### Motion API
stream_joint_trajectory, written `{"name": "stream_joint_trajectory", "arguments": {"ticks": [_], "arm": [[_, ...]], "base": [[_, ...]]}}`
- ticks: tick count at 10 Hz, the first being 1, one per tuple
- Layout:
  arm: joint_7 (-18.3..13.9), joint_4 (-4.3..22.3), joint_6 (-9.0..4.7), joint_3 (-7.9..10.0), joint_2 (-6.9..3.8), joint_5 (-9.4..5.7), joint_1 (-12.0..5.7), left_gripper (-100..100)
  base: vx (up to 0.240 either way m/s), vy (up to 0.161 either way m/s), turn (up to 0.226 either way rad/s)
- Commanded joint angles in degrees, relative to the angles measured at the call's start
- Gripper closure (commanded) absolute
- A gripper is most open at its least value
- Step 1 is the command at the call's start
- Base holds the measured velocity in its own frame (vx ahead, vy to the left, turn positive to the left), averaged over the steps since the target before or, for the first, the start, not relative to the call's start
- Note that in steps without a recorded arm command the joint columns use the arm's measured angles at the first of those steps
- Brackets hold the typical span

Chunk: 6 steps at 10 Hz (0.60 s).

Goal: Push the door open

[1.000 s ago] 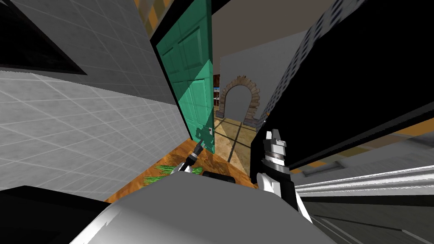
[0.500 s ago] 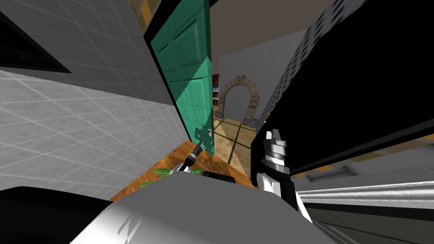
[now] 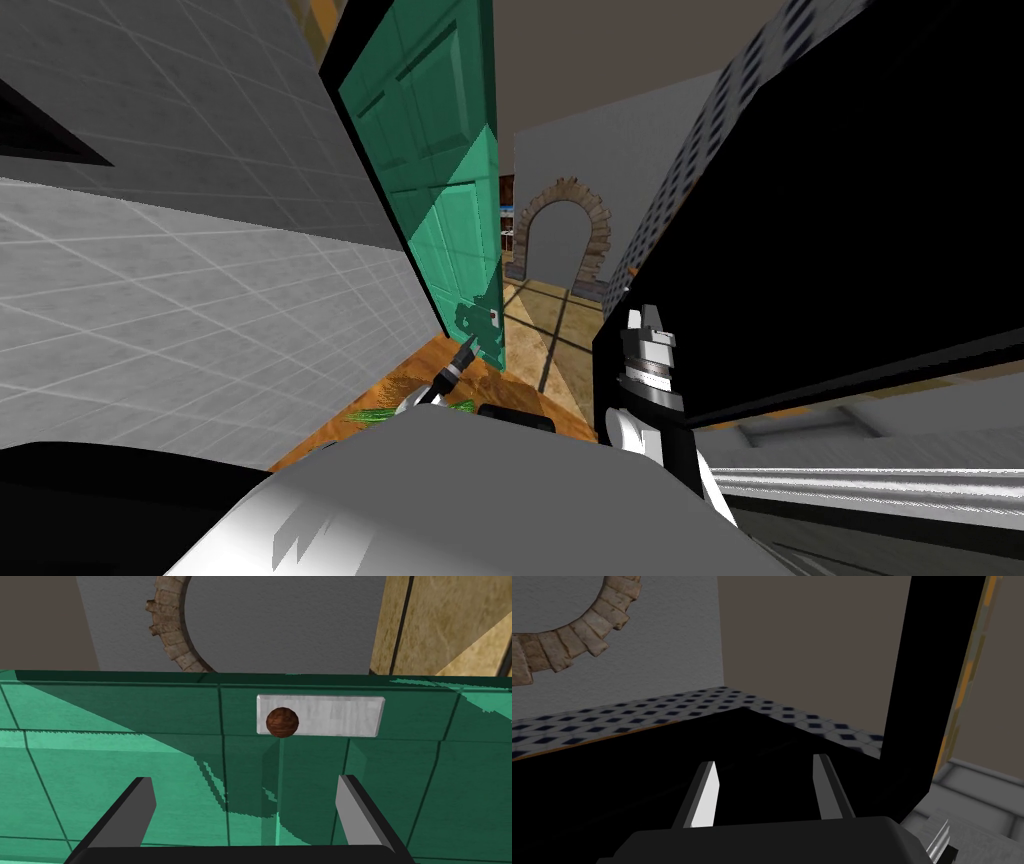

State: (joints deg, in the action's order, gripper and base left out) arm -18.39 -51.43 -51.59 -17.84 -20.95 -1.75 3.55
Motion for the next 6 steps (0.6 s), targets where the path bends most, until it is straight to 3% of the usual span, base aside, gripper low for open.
{"name": "stream_joint_trajectory", "arguments": {"ticks": [1, 5, 6], "arm": [[-0.33, 1.86, -0.70, -0.38, -0.34, -0.02, -0.65, -100], [-1.30, 6.65, -2.48, -1.43, -1.50, -0.09, -2.22, -100], [-1.00, 5.94, -2.16, -1.26, -1.15, -0.06, -2.00, -100]], "base": [[0.095, 0.018, -0.012], [0.117, 0.036, -0.037], [0.040, 0.006, 0.000]]}}
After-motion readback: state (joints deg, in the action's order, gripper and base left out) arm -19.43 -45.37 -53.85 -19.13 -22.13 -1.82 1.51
